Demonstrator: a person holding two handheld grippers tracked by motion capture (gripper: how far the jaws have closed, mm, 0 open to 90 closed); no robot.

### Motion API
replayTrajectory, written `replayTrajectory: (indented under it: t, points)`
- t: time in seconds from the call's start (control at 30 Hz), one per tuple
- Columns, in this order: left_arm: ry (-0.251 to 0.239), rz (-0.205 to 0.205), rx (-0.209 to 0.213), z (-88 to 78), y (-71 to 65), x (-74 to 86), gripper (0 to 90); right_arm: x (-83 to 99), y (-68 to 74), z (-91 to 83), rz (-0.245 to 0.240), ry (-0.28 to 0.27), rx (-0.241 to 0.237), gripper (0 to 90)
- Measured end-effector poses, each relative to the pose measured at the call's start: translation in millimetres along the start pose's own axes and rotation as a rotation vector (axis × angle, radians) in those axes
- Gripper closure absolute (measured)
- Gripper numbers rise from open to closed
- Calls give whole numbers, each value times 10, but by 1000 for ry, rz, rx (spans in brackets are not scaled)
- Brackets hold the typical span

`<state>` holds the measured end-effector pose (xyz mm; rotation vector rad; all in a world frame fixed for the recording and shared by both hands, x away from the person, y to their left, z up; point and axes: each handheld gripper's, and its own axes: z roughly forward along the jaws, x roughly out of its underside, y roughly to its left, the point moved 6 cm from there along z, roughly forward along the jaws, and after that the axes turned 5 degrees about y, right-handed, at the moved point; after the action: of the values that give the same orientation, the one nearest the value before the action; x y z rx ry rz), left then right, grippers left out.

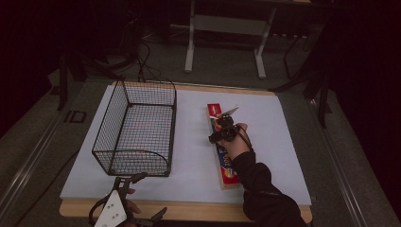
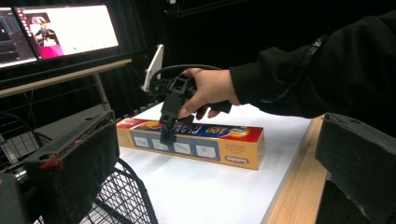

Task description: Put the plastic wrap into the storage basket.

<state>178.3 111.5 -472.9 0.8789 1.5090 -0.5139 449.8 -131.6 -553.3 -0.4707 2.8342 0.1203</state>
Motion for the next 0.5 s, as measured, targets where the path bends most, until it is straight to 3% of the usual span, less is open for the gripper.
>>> replayTrajectory:
  t: [0.1, 0.17, 0.3, 0.5]
  points:
    - [3, 0, 1, 5, -3, 4, 2, -37, 25, 42, 7, 48, 2, 296]
    - [5, 2, 2, 5, -7, 4, 2, -56, 43, 78, -3, 88, 31, 313]
    - [5, 8, 3, 1, -17, 3, 2, -91, 47, 94, 43, 172, 34, 349]
    - [10, 13, 3, 6, -21, 11, 2, -132, 60, 68, 72, 207, 50, 388]
